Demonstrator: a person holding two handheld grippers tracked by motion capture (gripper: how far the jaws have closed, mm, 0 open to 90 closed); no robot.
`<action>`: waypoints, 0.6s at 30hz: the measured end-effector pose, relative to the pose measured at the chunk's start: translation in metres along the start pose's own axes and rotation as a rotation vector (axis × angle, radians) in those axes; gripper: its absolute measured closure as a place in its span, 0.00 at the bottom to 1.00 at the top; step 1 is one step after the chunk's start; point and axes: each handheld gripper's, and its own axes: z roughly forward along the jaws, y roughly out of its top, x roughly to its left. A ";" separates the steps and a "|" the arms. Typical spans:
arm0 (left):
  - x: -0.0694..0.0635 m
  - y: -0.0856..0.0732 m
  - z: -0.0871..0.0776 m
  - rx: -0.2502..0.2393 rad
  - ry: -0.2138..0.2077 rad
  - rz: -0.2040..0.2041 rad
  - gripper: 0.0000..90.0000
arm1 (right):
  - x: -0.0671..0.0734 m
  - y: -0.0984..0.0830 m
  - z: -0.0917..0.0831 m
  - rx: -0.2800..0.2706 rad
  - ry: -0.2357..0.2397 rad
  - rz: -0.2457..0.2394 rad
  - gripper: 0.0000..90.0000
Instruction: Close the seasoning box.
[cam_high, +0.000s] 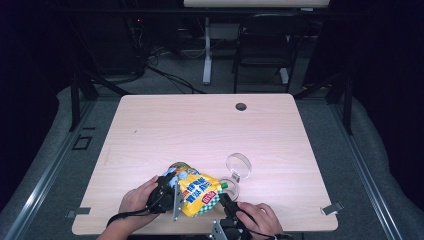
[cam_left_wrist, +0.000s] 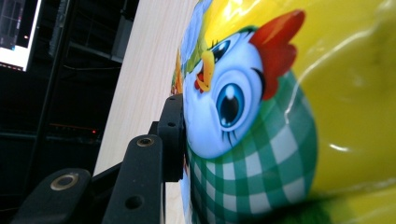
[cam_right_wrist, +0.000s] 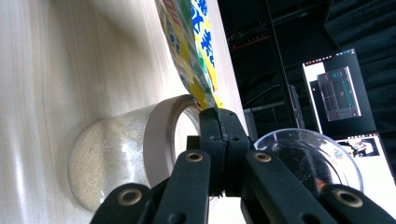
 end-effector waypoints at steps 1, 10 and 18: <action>0.000 0.000 0.000 0.002 0.002 0.006 0.72 | 0.001 0.000 0.000 0.000 0.001 0.000 1.00; 0.004 0.004 -0.003 0.016 0.061 0.085 0.72 | 0.004 0.001 0.001 0.010 -0.013 -0.008 1.00; 0.000 0.004 -0.004 0.014 0.126 0.119 0.72 | 0.007 0.000 0.002 0.012 -0.015 -0.010 1.00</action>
